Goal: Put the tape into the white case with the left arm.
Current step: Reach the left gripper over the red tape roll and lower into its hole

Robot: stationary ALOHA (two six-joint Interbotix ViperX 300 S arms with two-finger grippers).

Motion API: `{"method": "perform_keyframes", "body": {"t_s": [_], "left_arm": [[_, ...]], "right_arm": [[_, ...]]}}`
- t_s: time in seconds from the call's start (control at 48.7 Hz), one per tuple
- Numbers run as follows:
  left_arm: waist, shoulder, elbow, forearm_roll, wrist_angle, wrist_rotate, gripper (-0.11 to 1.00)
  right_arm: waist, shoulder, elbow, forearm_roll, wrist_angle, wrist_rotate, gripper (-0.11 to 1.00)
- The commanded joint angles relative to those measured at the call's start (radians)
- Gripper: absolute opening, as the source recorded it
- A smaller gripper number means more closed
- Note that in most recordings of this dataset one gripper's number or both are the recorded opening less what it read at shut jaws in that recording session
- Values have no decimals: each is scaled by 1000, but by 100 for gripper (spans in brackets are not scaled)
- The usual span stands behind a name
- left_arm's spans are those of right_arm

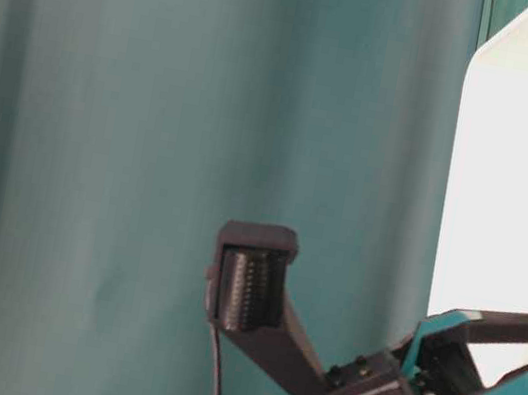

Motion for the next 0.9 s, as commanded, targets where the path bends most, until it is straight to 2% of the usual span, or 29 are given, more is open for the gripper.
{"method": "perform_keyframes", "body": {"t_s": [0.0, 0.369, 0.759, 0.821, 0.882], "left_arm": [[2, -3, -23, 0, -5, 3, 100], [17, 57, -38, 0, -5, 3, 100], [26, 63, -40, 2, -2, 2, 100], [26, 61, -40, 2, 6, 2, 98], [26, 61, -44, 2, 21, 2, 90]], "right_arm": [[-2, 6, -11, 0, -5, 2, -9], [-2, 6, -6, -2, -8, 2, -9], [-2, 6, -3, -2, -9, 2, -9], [-2, 6, -3, -2, -9, 2, -9], [-2, 6, -3, -2, -9, 2, -9]]}}
